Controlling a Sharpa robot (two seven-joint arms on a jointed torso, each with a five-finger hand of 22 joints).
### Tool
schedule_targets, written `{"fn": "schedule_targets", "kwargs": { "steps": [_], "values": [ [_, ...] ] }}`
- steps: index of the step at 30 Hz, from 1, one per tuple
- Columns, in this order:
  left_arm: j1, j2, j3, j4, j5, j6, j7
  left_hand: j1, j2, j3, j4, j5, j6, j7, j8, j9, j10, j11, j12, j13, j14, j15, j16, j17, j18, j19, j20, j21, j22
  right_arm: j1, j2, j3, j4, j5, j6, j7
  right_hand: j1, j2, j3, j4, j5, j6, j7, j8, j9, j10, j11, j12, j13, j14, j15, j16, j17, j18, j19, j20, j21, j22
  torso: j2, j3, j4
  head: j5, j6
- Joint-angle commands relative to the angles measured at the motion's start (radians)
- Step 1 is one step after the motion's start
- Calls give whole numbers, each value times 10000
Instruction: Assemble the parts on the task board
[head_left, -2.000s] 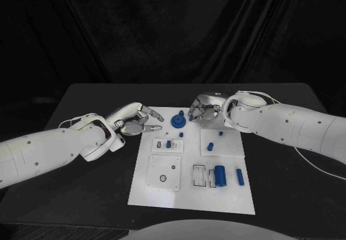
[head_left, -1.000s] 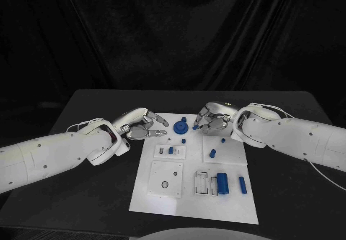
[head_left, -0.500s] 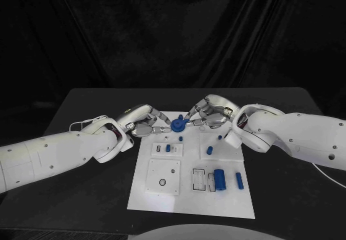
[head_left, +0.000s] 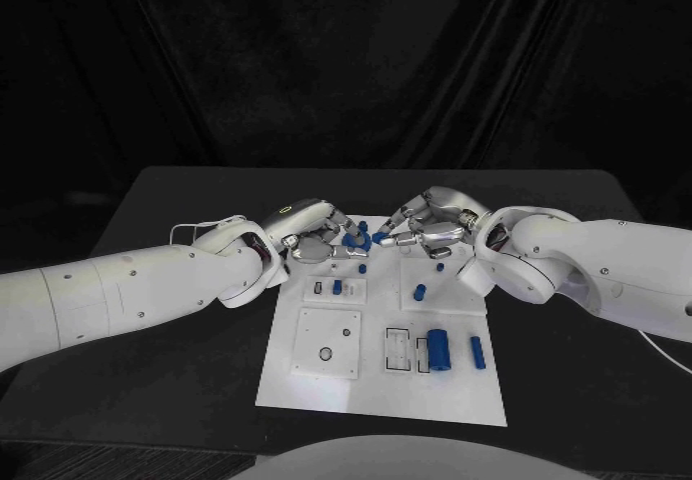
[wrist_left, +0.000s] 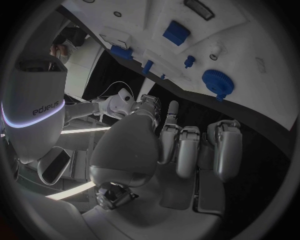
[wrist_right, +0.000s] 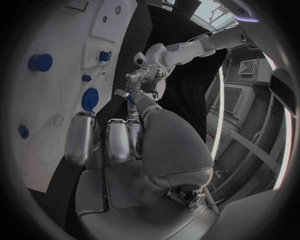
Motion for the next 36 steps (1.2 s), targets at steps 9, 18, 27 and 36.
{"fn": "schedule_targets", "kwargs": {
  "steps": [9, 18, 27, 36],
  "values": [
    [-1, 225, 9, -33, -522, -113, 105, 242, 138, -7, -69, 988, -438, 101, -268, 57, -254, 84, -228, 1347, 1057, 16, -8, 2634, 26, 4, -7, -78, 2102, -6, 44, 5, 47, 288, 489, -1122, 101, 165, -105, -38, 307, -131, -40, 209, 867, -75, 14, -109, -2395, 289, 36, -115, -132, 56, 64, 88, -168, 1612, -21, -23, -36, 37, -151],
    [-2, 336, 9, -64, -532, 152, 163, 430, 249, 92, -33, 1681, -485, 133, -379, 81, -298, 114, -270, 1324, 1057, 50, -8, 2634, 34, -21, 30, -109, 2093, -7, 73, 5, 28, 288, 594, -1428, 100, 163, -110, -59, 441, -198, -33, 282, 969, -101, 18, -174, -2468, 291, 38, -137, -163, 65, 55, 89, -226, 1595, -38, -31, -26, -12, -154],
    [-3, 402, 9, -54, -534, 278, 448, 230, 472, 149, 85, 2226, -10, -18, -141, 262, -257, -3, -218, 1366, 1057, -25, -8, 2634, 29, 1, -20, -70, 2107, -7, 106, 5, 36, 288, 612, -1590, 107, 164, -107, -73, 489, -226, -27, 311, 1010, -112, 21, -201, -2499, 287, 39, -163, -208, 69, 53, 89, -247, 1589, -39, -24, -35, -29, -156],
    [-5, 434, 9, -74, -534, 366, 639, 152, 623, 396, 84, 3494, 38, -120, 9, 542, -259, -98, -215, 1382, 1057, -118, -8, 2634, 28, -5, -114, -67, 2106, -7, 135, 5, 11, 288, 606, -1638, 112, 167, -103, -81, 521, -250, -21, 331, 1041, -119, 24, -216, -2514, 285, 41, -175, -226, 76, 44, 90, -287, 1578, -32, -26, -27, -58, -171]
  ]
}}
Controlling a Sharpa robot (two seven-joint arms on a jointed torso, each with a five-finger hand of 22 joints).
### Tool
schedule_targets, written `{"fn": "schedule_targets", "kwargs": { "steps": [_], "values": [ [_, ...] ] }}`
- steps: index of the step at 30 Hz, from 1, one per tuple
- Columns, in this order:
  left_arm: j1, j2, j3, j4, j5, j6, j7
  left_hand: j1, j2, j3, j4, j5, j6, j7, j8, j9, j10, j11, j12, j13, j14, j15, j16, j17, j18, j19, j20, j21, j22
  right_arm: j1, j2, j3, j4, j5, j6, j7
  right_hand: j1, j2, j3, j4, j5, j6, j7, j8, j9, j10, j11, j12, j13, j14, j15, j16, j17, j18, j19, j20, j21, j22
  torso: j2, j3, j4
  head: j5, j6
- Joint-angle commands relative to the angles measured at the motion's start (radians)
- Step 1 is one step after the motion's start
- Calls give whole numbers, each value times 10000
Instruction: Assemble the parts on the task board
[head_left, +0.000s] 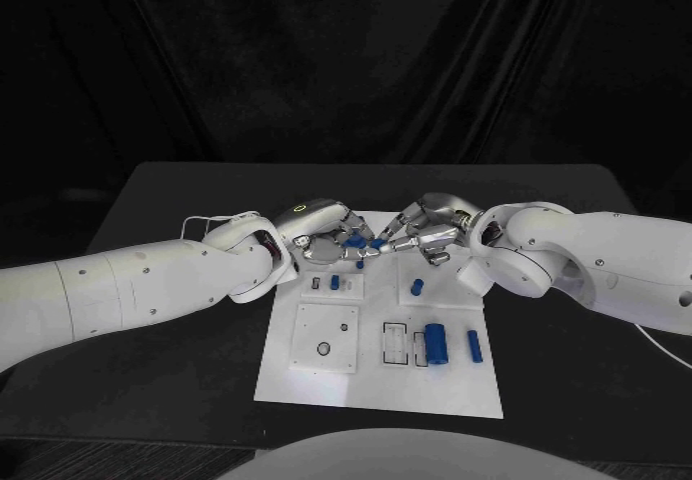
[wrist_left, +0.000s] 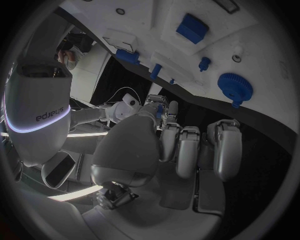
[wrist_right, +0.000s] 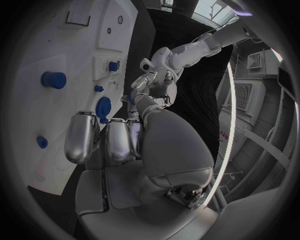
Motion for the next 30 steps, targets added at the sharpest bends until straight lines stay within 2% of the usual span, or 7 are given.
{"fn": "schedule_targets", "kwargs": {
  "steps": [1, 4, 12, 16, 26, 30],
  "values": [
    [2, 40, 22, 10, 25, 110, 371, 20, 101, 104, 4, 224, 27, -15, 47, 57, 1, -87, -27, 1352, 1021, -82, -8, 2634, 25, 15, -61, 16, 2108, -6, 28, -3, 13, 18, 135, -260, 102, 176, -47, -25, 65, -46, -9, 32, 1041, -83, -12, -68, -2602, 294, 16, -31, -8, 74, 44, 90, -68, 1581, -2, -3, 4, 0, -11],
    [2, 54, 22, 3, 26, 133, 390, 22, 109, 186, 4, 437, 37, -29, 79, 119, 1, -100, -27, 1355, 1021, -92, -8, 2634, 24, 16, -71, 18, 2109, -6, 47, -3, 1, -34, 139, -274, 102, 176, -47, -25, 65, -46, -9, 32, 1041, -83, -12, -68, -2602, 294, 16, -31, -8, 74, 44, 90, -68, 1581, 3, -4, 3, -9, -33],
    [1, 91, 22, -13, 26, 154, 397, 6, 106, 224, 10, 528, 14, -25, 81, 146, -12, -100, -43, 1345, 1021, -96, -8, 2634, 28, 6, -76, 5, 2104, -6, 104, -3, -17, -135, 187, -372, 103, 178, -45, -31, 89, -62, -5, 48, 1064, -85, -9, -74, -2608, 295, 17, -35, -13, 76, 43, 91, -78, 1578, 3, -8, 6, -36, -60],
    [1, 89, 22, -14, 26, 142, 434, 78, 85, 422, -4, 899, -85, -13, 68, 223, -24, -95, -53, 1345, 1021, -93, -8, 2634, 27, 3, -79, 5, 2104, -6, 106, -3, -25, -242, 221, -478, 108, 178, -41, -38, 110, -74, -3, 62, 1083, -86, -8, -77, -2611, 296, 19, -35, -13, 78, 41, 92, -92, 1574, 1, -4, 9, -30, -82],
    [0, 98, 22, -26, 26, 243, 539, -69, 80, 583, 35, 1173, -153, 20, 72, 311, -59, -64, -89, 1327, 1021, -74, -8, 2634, 35, -28, -68, -30, 2091, -6, 122, -3, -44, -430, 248, -657, 116, 180, -32, -54, 166, -100, 4, 95, 1129, -96, -4, -102, -2639, 293, 22, -56, -48, 83, 37, 94, -120, 1567, -1, -8, 7, 13, -118],
    [0, 108, 22, -38, 26, 319, 620, -206, 91, 796, 23, 1515, -216, 29, 67, 386, -101, -58, -125, 1310, 1021, -57, -8, 2634, 47, -67, -53, -73, 2076, -7, 135, -3, -47, -569, 259, -660, 119, 182, -28, -59, 185, -111, 7, 105, 1144, -98, -1, -108, -2646, 290, 23, -69, -72, 89, 29, 95, -154, 1557, -7, -14, 21, 9, -138]
  ]
}}
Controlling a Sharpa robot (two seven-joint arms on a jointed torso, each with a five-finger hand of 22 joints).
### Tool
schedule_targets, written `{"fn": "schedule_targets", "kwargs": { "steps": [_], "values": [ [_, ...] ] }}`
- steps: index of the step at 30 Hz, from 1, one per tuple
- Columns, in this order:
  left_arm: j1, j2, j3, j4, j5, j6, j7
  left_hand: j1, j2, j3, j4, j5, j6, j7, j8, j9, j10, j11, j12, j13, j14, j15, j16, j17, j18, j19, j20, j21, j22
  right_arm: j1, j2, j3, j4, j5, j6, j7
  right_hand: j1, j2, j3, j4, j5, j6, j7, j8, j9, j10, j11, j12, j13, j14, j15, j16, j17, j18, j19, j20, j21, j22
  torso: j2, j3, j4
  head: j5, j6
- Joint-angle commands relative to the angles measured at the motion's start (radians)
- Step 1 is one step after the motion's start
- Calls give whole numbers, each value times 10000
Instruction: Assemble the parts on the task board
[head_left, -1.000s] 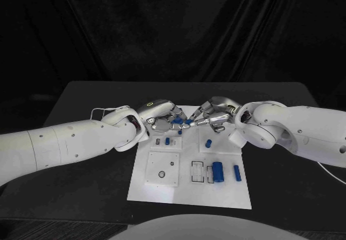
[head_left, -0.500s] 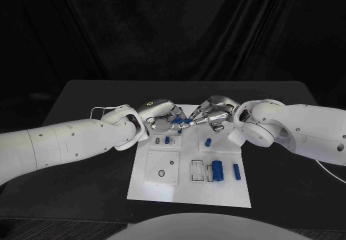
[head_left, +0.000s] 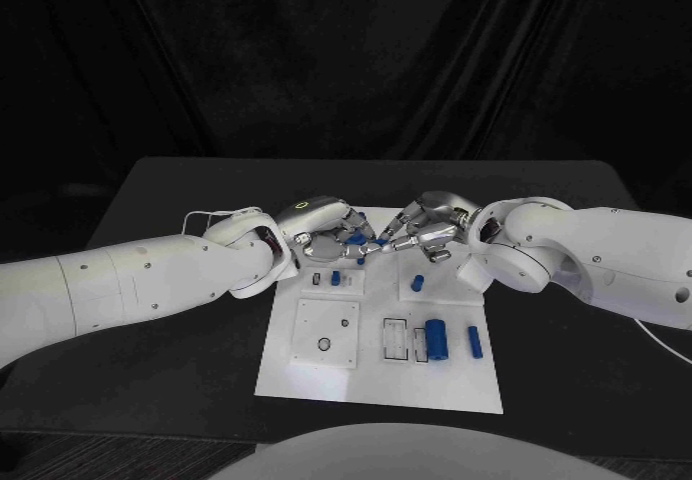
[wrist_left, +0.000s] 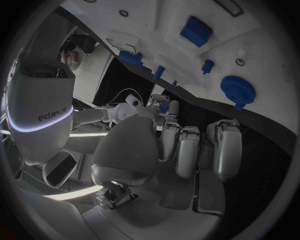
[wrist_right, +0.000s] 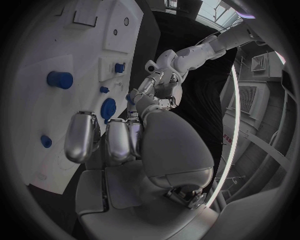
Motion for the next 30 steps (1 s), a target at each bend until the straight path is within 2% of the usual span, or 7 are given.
{"fn": "schedule_targets", "kwargs": {
  "steps": [1, 7, 11, 17, 18, 22, 30],
  "values": [
    [8, 55, 21, 39, 59, 137, 381, -115, -5, 141, -11, 191, -89, -25, -17, 39, -110, 1, -53, 1307, 1056, -23, -8, 2635, 48, -79, -32, -74, 2075, -7, 36, 2, 28, -276, 189, -215, 59, 190, -3, -34, 67, -12, -56, 46, 918, -97, -2, -71, -2706, 307, 5, -57, -22, 89, -8, 58, -57, 1559, -5, -5, 10, -4, -17],
    [8, 59, 21, 12, 59, 321, 429, -110, -24, 595, -24, 509, -154, -13, -16, 140, -194, 12, -129, 1267, 1056, -11, -8, 2635, 63, -135, -17, -133, 2056, -8, 45, 2, 31, -329, 199, -204, 59, 190, -3, -34, 67, -12, -56, 46, 918, -97, -2, -71, -2706, 307, 5, -57, -22, 89, -8, 58, -57, 1559, -1, -2, 1, 24, -39],
    [7, 77, 21, 5, 59, 399, 441, 125, -240, 984, -66, 475, -158, -19, 30, 248, -201, 5, -131, 1271, 1056, -17, -8, 2635, 63, -142, -18, -130, 2056, -8, 73, 2, 34, -339, 193, -150, 59, 190, -3, -34, 67, -12, -56, 46, 918, -97, -2, -71, -2706, 307, 5, -57, -22, 89, -8, 58, -57, 1559, -1, -2, 1, 24, -39],
    [4, 106, 21, 1, 59, 530, 441, 802, -672, 1841, -230, 133, -155, -26, 172, 504, -200, -11, -147, 1267, 1056, -35, -8, 2635, 63, -147, -37, -119, 2058, -9, 109, 2, 45, -343, 173, -55, 54, 190, -2, -35, 76, -24, -53, 59, 937, -107, 1, -91, -2730, 302, 6, -74, -51, 94, -13, 59, -81, 1552, -1, 2, -1, 36, -64],
    [3, 112, 21, 1, 59, 561, 442, 1001, -786, 2095, -348, -114, -146, -25, 218, 578, -190, -12, -143, 1271, 1056, -43, -8, 2635, 63, -145, -45, -113, 2059, -9, 113, 2, 47, -344, 167, -31, 45, 191, -4, -30, 73, -31, -52, 64, 945, -108, 3, -94, -2733, 301, 8, -77, -55, 94, -13, 60, -86, 1550, -2, 0, 3, 35, -70],
    [2, 123, 21, 2, 59, 613, 435, 1281, -1036, 2711, -580, -540, -96, -24, 310, 735, -156, -18, -129, 1281, 1056, -48, -8, 2635, 54, -123, -52, -74, 2070, -9, 120, 2, 45, -345, 179, 9, 33, 194, -7, -24, 61, -47, -52, 72, 960, -111, 4, -102, -2743, 300, 9, -81, -62, 95, -14, 61, -94, 1548, -4, 2, -6, 53, -98],
    [-2, 138, 21, -18, 59, 629, 322, 1603, -1355, 3308, -1123, -737, 33, -21, 472, 967, -15, -32, -23, 1344, 1056, -70, -8, 2635, 33, -56, -73, 20, 2098, -10, 130, 2, 44, -345, 424, 112, -66, 253, -103, 43, -474, -525, -2, 112, 1130, -164, 46, -181, -2838, 282, 40, -180, -214, 111, -34, 85, -220, 1513, -3, 0, 1, 60, -117]
  ]
}}
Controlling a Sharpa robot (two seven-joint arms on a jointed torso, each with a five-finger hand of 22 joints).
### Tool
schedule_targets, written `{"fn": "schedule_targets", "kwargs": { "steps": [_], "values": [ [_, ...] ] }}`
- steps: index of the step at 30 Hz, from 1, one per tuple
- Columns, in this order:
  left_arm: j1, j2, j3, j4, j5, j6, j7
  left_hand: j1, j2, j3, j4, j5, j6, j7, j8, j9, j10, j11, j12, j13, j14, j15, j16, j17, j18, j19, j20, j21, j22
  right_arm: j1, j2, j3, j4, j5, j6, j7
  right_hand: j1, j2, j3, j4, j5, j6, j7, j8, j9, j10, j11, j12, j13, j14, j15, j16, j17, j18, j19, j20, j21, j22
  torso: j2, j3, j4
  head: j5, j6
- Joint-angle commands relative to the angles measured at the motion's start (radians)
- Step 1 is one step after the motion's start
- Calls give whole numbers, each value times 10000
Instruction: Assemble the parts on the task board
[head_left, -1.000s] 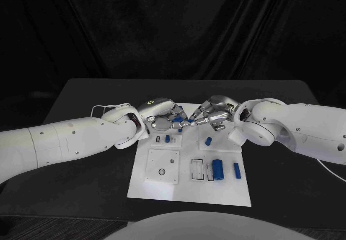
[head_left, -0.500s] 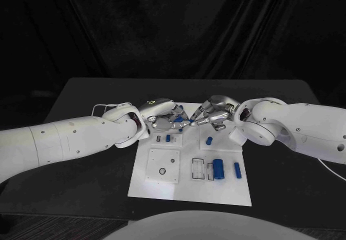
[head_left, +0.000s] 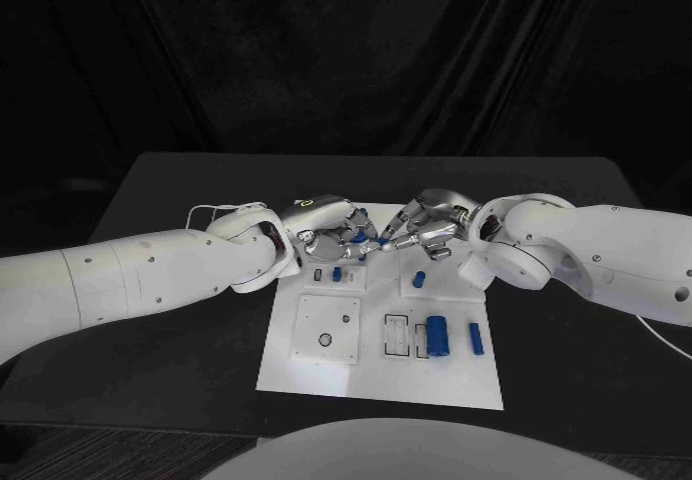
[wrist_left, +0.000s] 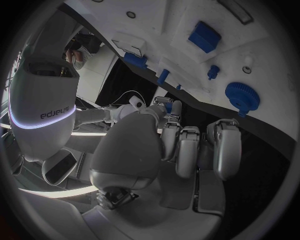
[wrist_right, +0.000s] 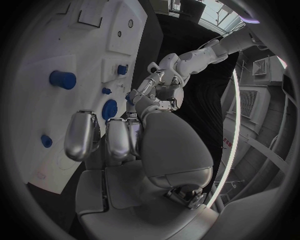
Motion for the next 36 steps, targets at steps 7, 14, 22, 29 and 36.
{"fn": "schedule_targets", "kwargs": {
  "steps": [7, 14, 22, 29, 36],
  "values": [
    [-6, 75, 8, 39, 46, -15, -25, 17, -38, 801, -696, -72, 151, -75, 112, 127, 180, -6, 145, 1417, 1055, -79, -8, 2634, 18, 99, -47, 117, 2119, -6, 57, 24, 79, -2, 541, 280, -279, 14, -249, 194, -388, -990, 254, -215, 199, -147, 198, -95, -3307, 278, 162, -139, -192, 128, -29, 151, -216, 1469, 3, -5, -1, 34, -14],
    [-11, 81, 7, 37, 46, -219, -275, -141, -100, 901, -782, -61, 218, -126, 277, 357, 266, -50, 209, 1453, 1055, -115, -8, 2634, 3, 158, -72, 187, 2140, -6, 11, 24, 91, -2, 666, 441, -381, -104, -409, 350, -485, -1887, 472, -357, 79, -421, 371, -406, -3703, 250, 304, -245, -360, 190, -124, 281, -594, 1365, 0, -1, 5, 42, -14],
    [-16, 16, 7, 45, 46, -260, -445, -199, -104, 968, -827, -20, 197, -141, 335, 470, 279, -67, 209, 1451, 1055, -132, -8, 2634, 2, 166, -88, 194, 2141, -7, -183, 23, 158, -2, 666, 646, -382, -235, -523, 442, -515, -2548, 564, -476, -103, -582, 417, -541, -3907, 205, 347, -340, -512, 240, -188, 341, -869, 1288, -2, -3, 5, 90, -13],
    [-23, -19, 7, 43, 46, -277, -494, -225, -113, 1011, -855, 19, 180, -144, 360, 527, 274, -71, 199, 1444, 1055, -138, -8, 2634, 3, 165, -96, 191, 2139, -7, -302, 23, 224, -2, 647, 803, -343, -307, -594, 469, -539, -2848, 589, -507, -200, -652, 398, -599, -4001, 175, 342, -400, -614, 262, -215, 347, -992, 1255, -3, 0, 4, 90, 11],
    [-31, -97, 7, 61, 46, -287, -579, -246, -120, 1043, -874, 41, 167, -146, 378, 568, 275, -73, 197, 1443, 1055, -141, -8, 2634, 1, 170, -100, 197, 2141, -8, -548, 23, 367, -2, 559, 1027, -312, -345, -641, 489, -606, -3005, 594, -503, -258, -733, 393, -685, -4115, 138, 338, -469, -723, 286, -252, 346, -1135, 1216, -4, 1, -1, 148, 30]
  ]
}}
